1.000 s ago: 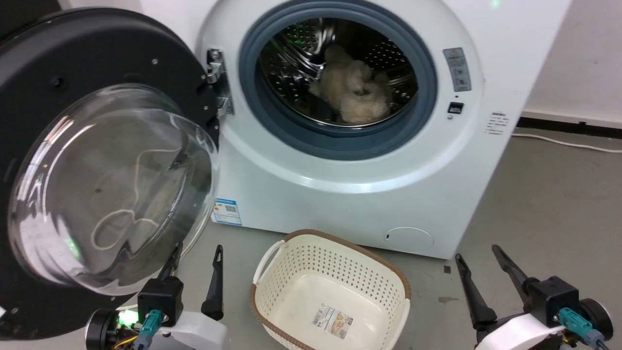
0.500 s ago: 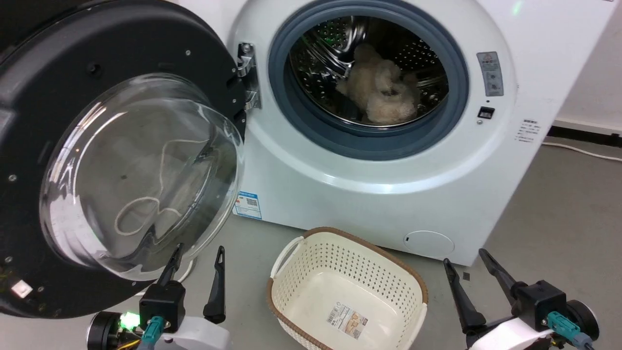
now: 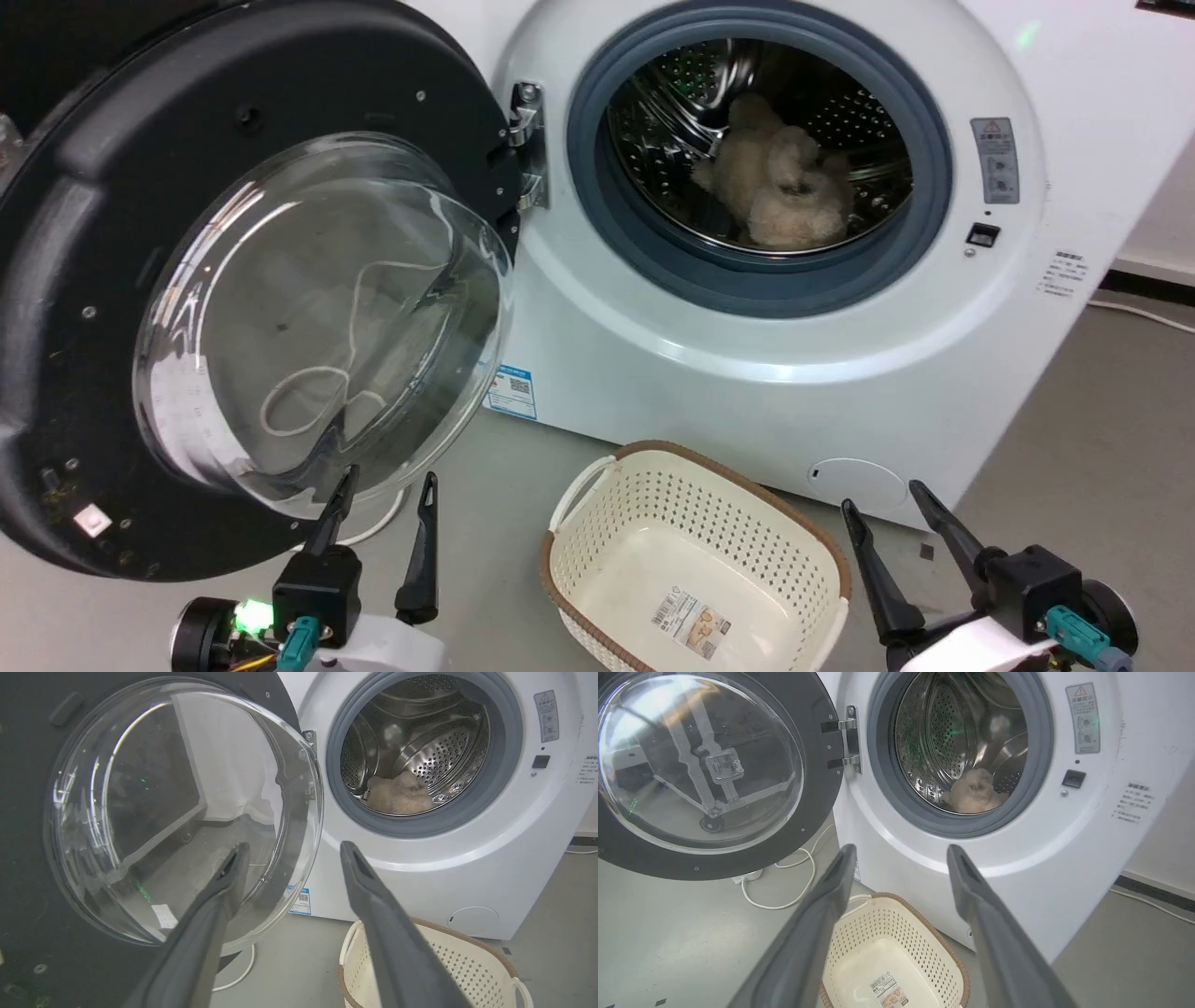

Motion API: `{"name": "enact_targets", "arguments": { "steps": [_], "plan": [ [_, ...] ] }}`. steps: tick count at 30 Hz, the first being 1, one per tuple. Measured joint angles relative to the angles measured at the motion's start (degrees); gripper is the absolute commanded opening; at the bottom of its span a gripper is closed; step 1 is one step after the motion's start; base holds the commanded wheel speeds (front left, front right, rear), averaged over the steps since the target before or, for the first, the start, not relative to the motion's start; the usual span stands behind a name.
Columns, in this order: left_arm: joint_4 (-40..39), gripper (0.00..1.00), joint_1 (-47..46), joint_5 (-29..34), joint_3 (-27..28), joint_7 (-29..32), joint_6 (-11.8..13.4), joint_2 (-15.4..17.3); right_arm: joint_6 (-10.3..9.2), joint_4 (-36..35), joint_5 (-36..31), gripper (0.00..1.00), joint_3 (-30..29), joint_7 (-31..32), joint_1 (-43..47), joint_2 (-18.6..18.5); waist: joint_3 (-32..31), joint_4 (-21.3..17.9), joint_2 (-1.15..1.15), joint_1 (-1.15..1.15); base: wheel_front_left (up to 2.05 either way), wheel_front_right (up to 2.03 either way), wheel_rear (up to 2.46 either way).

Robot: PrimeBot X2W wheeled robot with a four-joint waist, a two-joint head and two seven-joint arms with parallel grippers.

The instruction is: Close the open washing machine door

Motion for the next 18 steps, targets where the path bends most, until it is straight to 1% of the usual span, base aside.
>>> {"name": "enact_targets", "arguments": {
  "steps": [18],
  "plan": [
    [0.09, 1.0, 0.55, -0.42, -1.72, -2.44, 1.0, 0.74, 0.0, 1.11, 1.0, 1.0, 0.99, -2.46, 0.23, 0.0, -0.33, 4.55, 0.0, 0.01, 0.0, 0.0, 0.0]
  ]
}}
